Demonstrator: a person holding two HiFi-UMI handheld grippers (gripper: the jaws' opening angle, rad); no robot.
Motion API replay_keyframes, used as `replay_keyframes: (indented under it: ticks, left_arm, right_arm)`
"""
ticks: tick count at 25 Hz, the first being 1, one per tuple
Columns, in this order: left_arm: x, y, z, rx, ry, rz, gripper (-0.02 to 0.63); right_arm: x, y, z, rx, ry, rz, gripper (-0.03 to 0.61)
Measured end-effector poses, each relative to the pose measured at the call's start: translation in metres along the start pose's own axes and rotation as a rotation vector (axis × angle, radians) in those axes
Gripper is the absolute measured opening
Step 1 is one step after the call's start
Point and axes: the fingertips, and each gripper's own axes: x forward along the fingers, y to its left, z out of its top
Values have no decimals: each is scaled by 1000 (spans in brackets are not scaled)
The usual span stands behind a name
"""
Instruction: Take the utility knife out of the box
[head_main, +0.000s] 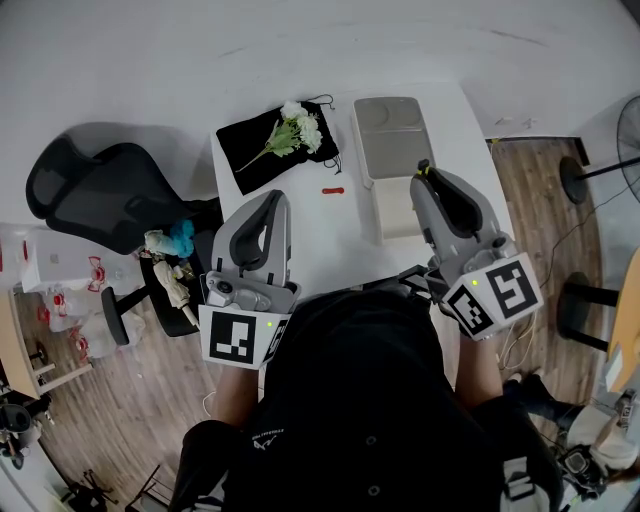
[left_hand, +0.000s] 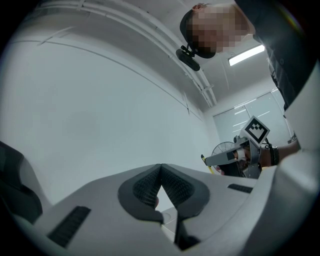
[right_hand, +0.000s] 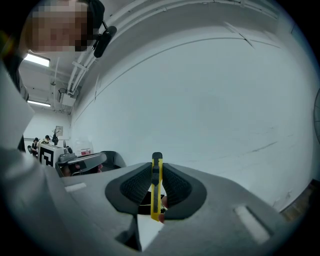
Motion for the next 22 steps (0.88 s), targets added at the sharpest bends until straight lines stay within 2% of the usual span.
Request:
replay_keyframes:
  ticks: [22]
  left_arm:
    - [1,-3,-16,-45,7,-28,5]
  right_arm:
    - [4,-14,-22,14,61,-29,71]
